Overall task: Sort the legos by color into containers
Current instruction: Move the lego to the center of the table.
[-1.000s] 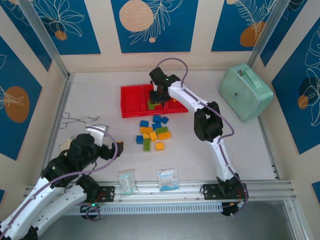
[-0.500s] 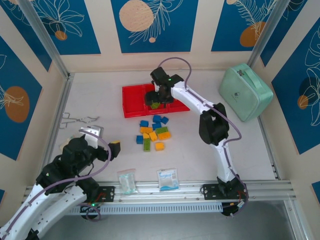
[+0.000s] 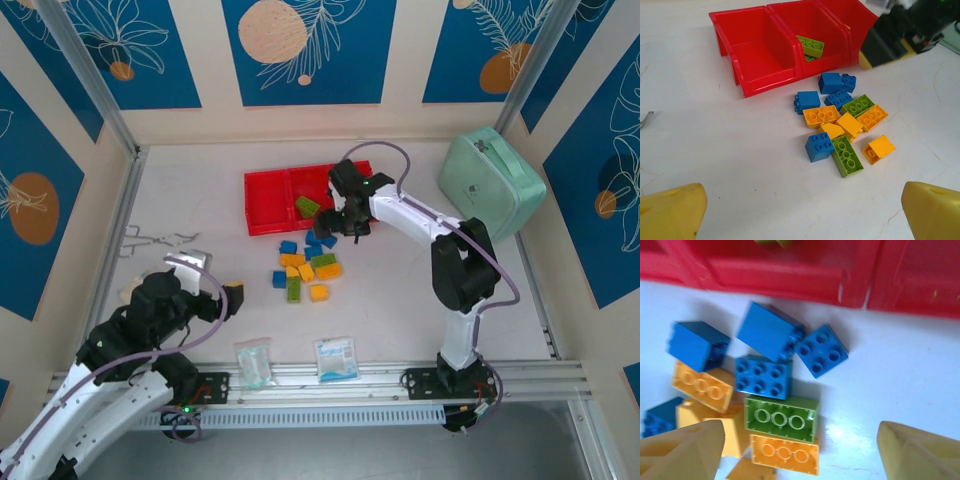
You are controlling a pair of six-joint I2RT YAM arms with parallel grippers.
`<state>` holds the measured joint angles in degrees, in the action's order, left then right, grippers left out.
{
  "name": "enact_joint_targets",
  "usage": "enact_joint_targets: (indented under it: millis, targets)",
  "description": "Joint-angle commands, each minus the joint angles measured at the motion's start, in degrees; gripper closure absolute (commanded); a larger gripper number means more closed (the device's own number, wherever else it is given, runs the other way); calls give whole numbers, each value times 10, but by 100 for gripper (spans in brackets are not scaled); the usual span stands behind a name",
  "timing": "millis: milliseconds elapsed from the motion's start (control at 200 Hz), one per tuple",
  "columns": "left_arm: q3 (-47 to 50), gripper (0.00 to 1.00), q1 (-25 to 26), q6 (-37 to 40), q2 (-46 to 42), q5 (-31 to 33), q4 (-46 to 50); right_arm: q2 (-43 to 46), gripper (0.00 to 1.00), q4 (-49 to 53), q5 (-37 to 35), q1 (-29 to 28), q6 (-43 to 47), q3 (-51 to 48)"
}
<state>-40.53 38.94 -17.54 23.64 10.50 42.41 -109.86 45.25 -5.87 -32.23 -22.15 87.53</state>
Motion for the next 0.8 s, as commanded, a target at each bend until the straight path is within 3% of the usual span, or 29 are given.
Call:
enact_joint_targets:
  millis: [0, 100, 205, 635, 795]
  targets:
    - [2, 1, 6, 4, 4, -10, -11, -22, 26, -6, 25, -4, 2, -10]
    - [1, 1, 6, 3, 4, -4, -10, -46, 49, 2, 31, -7, 5, -6]
    - [1, 1, 6, 2, 3, -1, -9, -48, 66, -1, 24, -12, 0, -14]
    - [1, 1, 7, 1, 6, -2, -8, -76, 69, 30, -55, -38, 8, -9]
    - [-1, 1, 6, 1, 11, 0, -6, -71, 69, 28, -49, -28, 22, -21]
